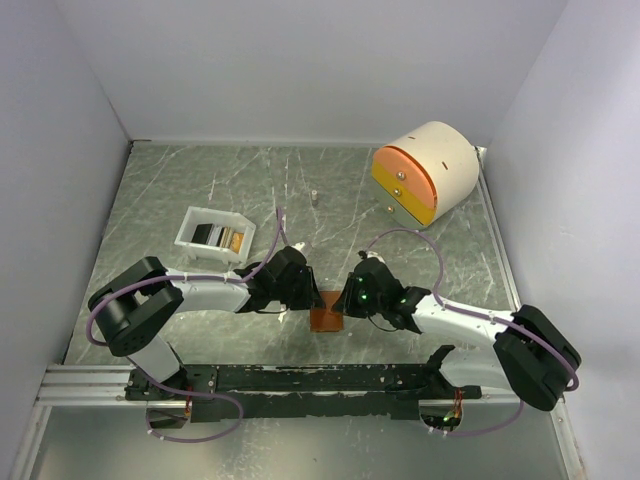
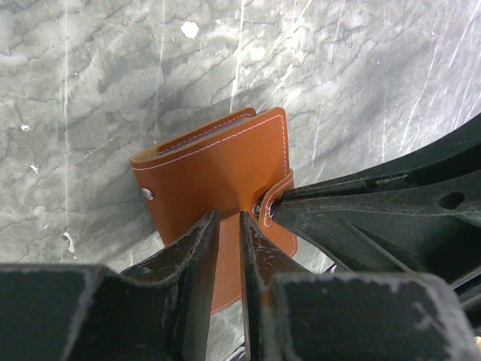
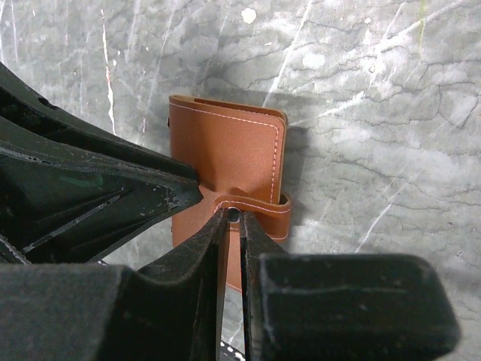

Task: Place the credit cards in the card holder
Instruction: Close the card holder at the center of the board.

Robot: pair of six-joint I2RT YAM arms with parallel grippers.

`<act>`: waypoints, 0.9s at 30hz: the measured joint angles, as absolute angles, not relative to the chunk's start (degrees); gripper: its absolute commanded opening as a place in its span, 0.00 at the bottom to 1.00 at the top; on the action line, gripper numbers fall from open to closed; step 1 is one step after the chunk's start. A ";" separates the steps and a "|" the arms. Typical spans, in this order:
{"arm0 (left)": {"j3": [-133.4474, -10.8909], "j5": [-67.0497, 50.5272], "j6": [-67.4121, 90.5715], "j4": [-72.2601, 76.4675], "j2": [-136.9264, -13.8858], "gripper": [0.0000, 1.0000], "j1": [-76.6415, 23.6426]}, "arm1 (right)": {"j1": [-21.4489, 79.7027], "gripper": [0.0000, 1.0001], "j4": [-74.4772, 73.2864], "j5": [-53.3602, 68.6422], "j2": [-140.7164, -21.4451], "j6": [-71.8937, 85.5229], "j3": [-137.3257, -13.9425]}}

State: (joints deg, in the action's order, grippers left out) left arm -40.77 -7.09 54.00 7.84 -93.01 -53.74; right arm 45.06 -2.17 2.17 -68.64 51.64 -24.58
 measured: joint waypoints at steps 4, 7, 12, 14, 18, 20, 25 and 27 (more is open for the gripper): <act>-40.77 -7.09 54.02 7.84 -93.03 0.29 -53.74 | 45.06 0.11 -1.19 2.24 -69.17 51.77 -24.36; -40.77 -7.09 54.02 7.84 -93.03 0.29 -53.74 | 45.06 0.11 -0.60 2.39 -69.32 51.83 -24.23; -40.77 -7.09 54.02 7.86 -93.03 0.29 -53.74 | 45.06 0.11 -0.08 2.61 -69.69 51.86 -24.21; -40.77 -7.09 54.02 7.86 -93.03 0.29 -53.74 | 45.06 0.11 0.14 2.72 -69.91 51.86 -24.21; -40.77 -7.09 54.02 7.84 -93.03 0.29 -53.74 | 45.06 0.10 0.16 2.87 -70.00 51.86 -24.21; -40.77 -7.09 54.02 7.86 -93.03 0.29 -53.74 | 45.06 0.09 0.16 2.87 -70.02 51.83 -24.21; -40.77 -7.11 54.00 7.86 -93.08 0.29 -53.74 | 45.06 0.09 0.08 3.05 -70.61 51.81 -24.53; -40.77 -7.09 54.00 7.86 -93.12 0.29 -53.74 | 45.01 0.09 -0.23 3.14 -70.89 51.77 -24.84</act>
